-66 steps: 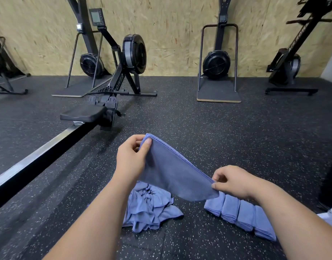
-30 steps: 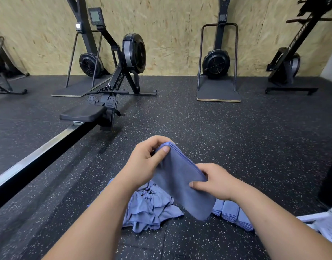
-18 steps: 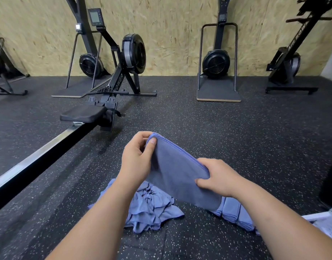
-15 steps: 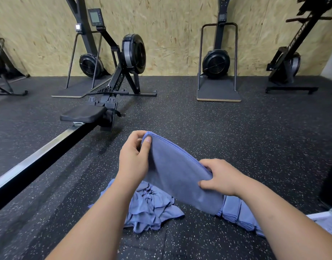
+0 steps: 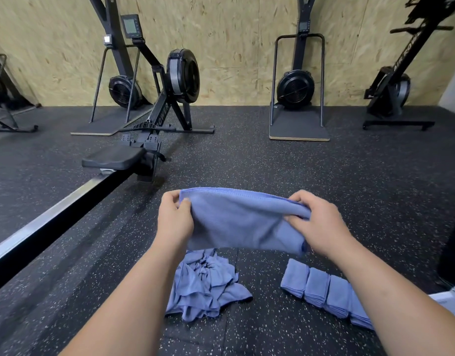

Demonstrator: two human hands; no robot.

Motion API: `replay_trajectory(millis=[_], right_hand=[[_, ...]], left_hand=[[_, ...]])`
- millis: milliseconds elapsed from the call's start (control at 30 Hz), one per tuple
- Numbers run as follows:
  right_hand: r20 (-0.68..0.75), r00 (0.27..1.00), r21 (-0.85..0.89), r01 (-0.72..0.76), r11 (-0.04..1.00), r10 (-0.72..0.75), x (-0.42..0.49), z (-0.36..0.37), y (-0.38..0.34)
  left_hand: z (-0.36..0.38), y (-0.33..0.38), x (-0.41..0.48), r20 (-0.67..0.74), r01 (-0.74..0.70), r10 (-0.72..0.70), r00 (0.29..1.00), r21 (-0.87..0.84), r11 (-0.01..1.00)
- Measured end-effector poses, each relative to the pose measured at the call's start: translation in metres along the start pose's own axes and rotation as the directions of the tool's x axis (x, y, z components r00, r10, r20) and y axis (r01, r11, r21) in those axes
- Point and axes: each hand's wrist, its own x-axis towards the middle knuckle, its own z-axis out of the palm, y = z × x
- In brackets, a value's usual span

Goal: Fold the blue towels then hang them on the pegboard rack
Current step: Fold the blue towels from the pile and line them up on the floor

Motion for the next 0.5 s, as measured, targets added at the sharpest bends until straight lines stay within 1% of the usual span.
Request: replay_trajectory(millis=[67, 100, 133, 167, 200, 233, 267, 300, 333, 367, 400, 433, 467, 500], right_hand=[[-0.102, 0.995, 0.017, 0.015, 1.0, -0.013, -0.003, 0.002, -0.008], [-0.137, 0.99, 0.027, 0.041, 0.999, -0.037, -0.005, 0.003, -0.01], [-0.163, 0.984, 0.039, 0.075, 0.996, -0.068, -0.006, 0.005, -0.013], [-0.182, 0.977, 0.046, 0.118, 0.992, -0.108, -0.007, 0.005, -0.016], [-0.198, 0.967, 0.047, 0.172, 0.984, -0.159, -0.007, 0.007, -0.018], [-0.214, 0.952, 0.042, 0.232, 0.972, -0.218, -0.008, 0.008, -0.021], [-0.231, 0.933, 0.035, 0.293, 0.956, -0.277, -0.008, 0.009, -0.023], [-0.245, 0.912, 0.026, 0.346, 0.938, -0.329, -0.008, 0.011, -0.026], [-0.257, 0.893, 0.018, 0.386, 0.922, -0.369, -0.009, 0.012, -0.029], [-0.264, 0.88, 0.015, 0.414, 0.91, -0.396, -0.01, 0.013, -0.032], [-0.267, 0.869, 0.014, 0.435, 0.9, -0.416, -0.01, 0.014, -0.035], [-0.266, 0.861, 0.017, 0.454, 0.891, -0.434, -0.011, 0.015, -0.039], [-0.261, 0.854, 0.022, 0.471, 0.882, -0.45, -0.012, 0.017, -0.042], [-0.252, 0.851, 0.035, 0.485, 0.874, -0.462, -0.013, 0.018, -0.044]], left_hand=[[0.002, 0.008, -0.007, 0.043, 0.061, -0.059, 0.997, -0.036, 0.998], [0.002, 0.014, -0.012, 0.058, 0.102, -0.097, 0.994, -0.085, 0.991], [0.004, 0.019, -0.014, 0.088, 0.17, -0.157, 0.984, -0.165, 0.972], [0.005, 0.025, -0.018, 0.147, 0.239, -0.207, 0.967, -0.249, 0.939], [0.005, 0.027, -0.019, 0.193, 0.277, -0.228, 0.954, -0.289, 0.917], [0.007, 0.027, -0.019, 0.211, 0.26, -0.206, 0.955, -0.269, 0.927], [0.008, 0.025, -0.019, 0.192, 0.175, -0.136, 0.972, -0.205, 0.963], [0.009, 0.022, -0.021, 0.156, 0.037, -0.017, 0.988, -0.126, 0.991], [0.01, 0.019, -0.023, 0.14, -0.131, 0.136, 0.981, -0.044, 0.99], [0.011, 0.018, -0.026, 0.157, -0.283, 0.278, 0.948, 0.011, 0.959], [0.013, 0.017, -0.029, 0.209, -0.407, 0.389, 0.897, 0.047, 0.912], [0.015, 0.019, -0.035, 0.287, -0.491, 0.458, 0.841, 0.054, 0.869], [0.017, 0.018, -0.037, 0.368, -0.533, 0.481, 0.796, 0.05, 0.845], [0.02, 0.02, -0.042, 0.452, -0.536, 0.466, 0.761, 0.033, 0.844]])
